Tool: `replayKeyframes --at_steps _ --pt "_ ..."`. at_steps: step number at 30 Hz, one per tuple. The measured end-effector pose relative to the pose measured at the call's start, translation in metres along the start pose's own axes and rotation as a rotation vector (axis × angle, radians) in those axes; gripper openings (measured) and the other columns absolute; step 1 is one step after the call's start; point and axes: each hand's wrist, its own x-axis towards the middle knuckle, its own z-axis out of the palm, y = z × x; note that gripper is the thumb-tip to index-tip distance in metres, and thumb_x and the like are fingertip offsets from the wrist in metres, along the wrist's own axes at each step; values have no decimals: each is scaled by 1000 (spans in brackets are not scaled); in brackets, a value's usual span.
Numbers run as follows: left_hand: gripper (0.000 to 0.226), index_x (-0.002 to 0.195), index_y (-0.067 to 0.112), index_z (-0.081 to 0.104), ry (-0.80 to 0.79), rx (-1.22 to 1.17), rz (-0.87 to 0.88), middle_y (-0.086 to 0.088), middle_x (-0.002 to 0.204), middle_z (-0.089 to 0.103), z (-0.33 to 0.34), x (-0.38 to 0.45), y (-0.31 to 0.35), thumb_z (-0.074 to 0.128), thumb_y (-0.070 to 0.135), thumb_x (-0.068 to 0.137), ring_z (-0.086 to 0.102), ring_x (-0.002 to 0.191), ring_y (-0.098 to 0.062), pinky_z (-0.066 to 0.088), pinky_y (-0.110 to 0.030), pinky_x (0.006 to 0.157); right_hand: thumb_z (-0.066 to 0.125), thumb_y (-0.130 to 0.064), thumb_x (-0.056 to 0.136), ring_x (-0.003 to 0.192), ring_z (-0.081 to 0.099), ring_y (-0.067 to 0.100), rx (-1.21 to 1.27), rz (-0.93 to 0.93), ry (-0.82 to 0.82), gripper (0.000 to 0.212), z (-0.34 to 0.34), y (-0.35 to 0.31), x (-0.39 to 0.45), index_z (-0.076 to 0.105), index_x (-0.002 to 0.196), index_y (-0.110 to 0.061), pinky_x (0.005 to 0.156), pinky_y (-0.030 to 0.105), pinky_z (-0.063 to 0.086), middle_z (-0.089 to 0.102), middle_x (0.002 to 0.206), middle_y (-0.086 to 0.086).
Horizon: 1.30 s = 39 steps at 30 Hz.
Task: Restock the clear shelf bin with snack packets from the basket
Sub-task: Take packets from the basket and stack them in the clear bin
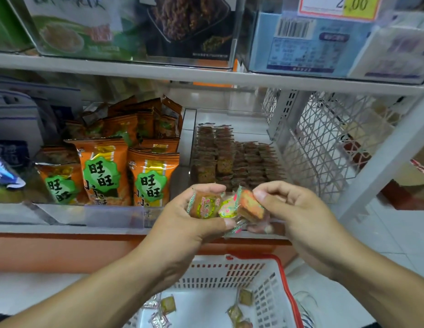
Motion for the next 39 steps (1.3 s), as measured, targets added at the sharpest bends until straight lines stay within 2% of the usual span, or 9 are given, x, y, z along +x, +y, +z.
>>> replayKeyframes --at_steps 3,6,11,18,22,25,28,33,39 --pt "54 97 29 78 50 32 52 -11 103 79 1 0 0 88 4 50 74 101 -35 60 -47 92 69 -28 82 67 65 21 49 11 47 26 -3 -1 0 72 106 -17 53 24 55 77 93 8" --pt "57 99 30 78 54 40 65 -9 103 79 1 1 2 92 3 50 73 103 -39 58 -51 95 73 -29 79 75 69 14 -68 -248 163 31 -4 -3 -3 71 109 -26 56 25 57 76 93 -2" --pt "53 99 31 76 39 53 124 -12 105 78 4 -1 1 87 2 56 72 105 -39 59 -50 96 81 -30 83 102 66 12 -800 -839 83 20 2 4 -15 73 101 -30 87 24 50 69 100 -19" --pt "51 100 32 74 3 156 218 -5 103 79 0 -4 5 93 9 60 76 96 -24 61 -27 79 80 -23 76 111 67 10 -438 -453 26 39 1 5 -12 68 109 -38 94 29 53 71 112 -13" --pt "48 101 35 75 52 266 247 5 104 78 -2 -4 4 92 9 65 76 97 -16 62 -31 82 86 -22 67 102 70 9 -326 -215 -37 62 -2 6 -7 67 121 -45 88 27 58 68 110 -14" --pt "47 100 34 75 80 290 248 7 102 77 -3 -3 4 88 -2 71 76 94 -15 61 -29 80 91 -19 67 110 70 18 -261 -47 -111 66 -7 4 -3 68 126 -35 91 29 57 72 119 -3" --pt "47 98 36 76 71 311 237 12 102 76 -5 -1 7 87 -2 72 75 90 -10 59 -23 76 88 -18 66 113 69 19 -180 -54 -123 61 -19 -5 2 70 124 -23 90 21 55 75 117 -1" --pt "38 99 28 77 -114 301 117 1 105 78 -9 2 20 84 -1 75 76 97 -21 63 -31 80 78 -16 75 117 67 14 -303 -28 -271 48 -33 -27 1 73 120 -32 98 19 50 74 121 -3" --pt "30 99 22 77 -208 203 16 -10 108 78 -6 2 15 83 7 73 76 98 -30 62 -33 76 70 2 79 116 63 33 -168 199 -404 53 -30 -22 -1 65 129 -15 101 52 46 69 125 18"
